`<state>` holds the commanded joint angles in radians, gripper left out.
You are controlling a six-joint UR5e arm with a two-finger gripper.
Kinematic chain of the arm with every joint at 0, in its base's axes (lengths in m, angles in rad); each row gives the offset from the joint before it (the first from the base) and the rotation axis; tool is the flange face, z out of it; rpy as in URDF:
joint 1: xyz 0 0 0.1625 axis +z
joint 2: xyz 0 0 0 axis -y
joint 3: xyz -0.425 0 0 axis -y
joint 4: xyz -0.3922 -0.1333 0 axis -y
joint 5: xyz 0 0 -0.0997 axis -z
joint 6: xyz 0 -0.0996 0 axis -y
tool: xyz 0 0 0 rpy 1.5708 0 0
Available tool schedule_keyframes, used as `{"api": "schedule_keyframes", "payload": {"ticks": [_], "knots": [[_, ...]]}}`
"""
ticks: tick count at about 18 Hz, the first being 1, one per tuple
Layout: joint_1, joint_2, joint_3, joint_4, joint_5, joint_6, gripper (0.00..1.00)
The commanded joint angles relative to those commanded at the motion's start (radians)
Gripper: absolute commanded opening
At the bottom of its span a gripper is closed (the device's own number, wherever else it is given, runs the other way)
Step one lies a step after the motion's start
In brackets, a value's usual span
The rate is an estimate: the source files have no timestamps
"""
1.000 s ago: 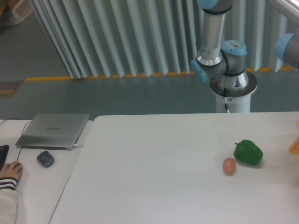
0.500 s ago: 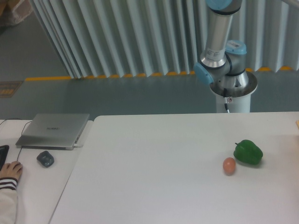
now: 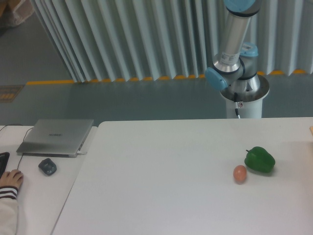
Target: Place the triangular bread in the basket
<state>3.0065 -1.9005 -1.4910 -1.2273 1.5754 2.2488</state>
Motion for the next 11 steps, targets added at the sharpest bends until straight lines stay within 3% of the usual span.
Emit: {"api": "schedule_keyframes", "payload": {"ticks": [1,2,4,11], "knots": [[0.008,-0.005,-0.006,0.018,0.0,0.002,0.36],[0.012,-0.009,-0.009,0.032,-0.002,0.002,0.43],[0.006,-0.011,-0.014,0.04,-0.002,-0.011,1.0],[-0.012,-0.005,-0.014,0.042,-0.002,-0.041,1.0]]}}
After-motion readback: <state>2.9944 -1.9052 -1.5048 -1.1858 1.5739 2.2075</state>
